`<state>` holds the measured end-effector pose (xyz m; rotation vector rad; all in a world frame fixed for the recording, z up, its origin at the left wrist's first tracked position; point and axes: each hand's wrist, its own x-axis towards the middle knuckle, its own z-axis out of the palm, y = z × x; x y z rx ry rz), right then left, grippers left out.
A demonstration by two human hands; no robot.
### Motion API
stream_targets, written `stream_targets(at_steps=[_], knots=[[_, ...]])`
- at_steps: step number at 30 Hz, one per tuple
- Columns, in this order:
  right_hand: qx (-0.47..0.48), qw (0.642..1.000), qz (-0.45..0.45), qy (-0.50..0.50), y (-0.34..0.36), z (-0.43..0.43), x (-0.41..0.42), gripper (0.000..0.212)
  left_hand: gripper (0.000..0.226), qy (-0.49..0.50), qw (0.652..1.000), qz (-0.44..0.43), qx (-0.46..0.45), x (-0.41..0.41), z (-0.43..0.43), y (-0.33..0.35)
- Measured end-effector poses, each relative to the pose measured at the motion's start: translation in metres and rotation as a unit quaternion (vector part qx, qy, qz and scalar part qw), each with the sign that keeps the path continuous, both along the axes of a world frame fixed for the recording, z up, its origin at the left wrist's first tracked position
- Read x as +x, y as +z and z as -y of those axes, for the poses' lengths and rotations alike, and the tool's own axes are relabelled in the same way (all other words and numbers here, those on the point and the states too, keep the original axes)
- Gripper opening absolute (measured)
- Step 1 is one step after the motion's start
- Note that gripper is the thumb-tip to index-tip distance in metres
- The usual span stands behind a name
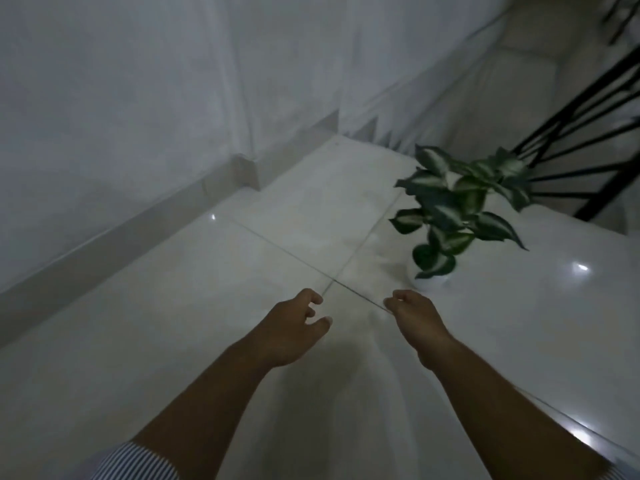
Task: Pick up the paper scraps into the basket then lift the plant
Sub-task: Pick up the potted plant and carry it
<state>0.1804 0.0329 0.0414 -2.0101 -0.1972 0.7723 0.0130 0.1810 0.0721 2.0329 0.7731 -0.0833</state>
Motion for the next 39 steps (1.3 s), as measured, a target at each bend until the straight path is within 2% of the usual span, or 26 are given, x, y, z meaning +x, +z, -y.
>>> stream_targets(at_steps=[4,9,11,14,16,21,28,31,35,39], knots=[[-0.019,0.998,-0.01,-0.051,-0.02,0.041,0.036,0.057,0.041,-0.005,1.0,-0.017,-0.022,0.053,0.031,-0.022],[0.005,0.998,-0.002,-0.07,-0.034,0.057,0.079,0.081,0.042,0.016,0.996,-0.034,-0.075,0.104,0.055,-0.04],[0.014,0.998,0.042,-0.048,-0.037,0.052,0.098,0.09,0.046,0.067,0.988,-0.006,-0.142,0.125,0.057,-0.044],[0.059,0.993,0.099,-0.009,-0.035,0.04,0.12,0.1,0.051,0.166,0.949,0.03,-0.268,0.154,0.059,-0.042],[0.091,0.988,0.121,0.011,-0.037,0.033,0.132,0.103,0.058,0.174,0.939,0.031,-0.295,0.171,0.06,-0.04],[0.137,0.977,0.162,0.027,-0.048,0.02,0.154,0.069,0.063,0.196,0.929,0.026,-0.314,0.193,0.059,-0.047],[0.18,0.978,0.105,0.018,-0.042,-0.012,0.144,0.076,0.056,0.305,0.898,-0.006,-0.317,0.188,0.036,-0.054],[0.217,0.974,0.055,0.044,-0.021,-0.037,0.128,0.085,0.054,0.357,0.864,0.02,-0.354,0.181,0.012,-0.04],[0.271,0.96,0.013,0.072,0.017,-0.076,0.116,0.077,0.041,0.407,0.814,0.071,-0.408,0.18,-0.022,-0.009],[0.299,0.95,-0.02,0.09,0.047,-0.109,0.118,0.058,0.033,0.402,0.807,0.109,-0.418,0.185,-0.045,0.027]])
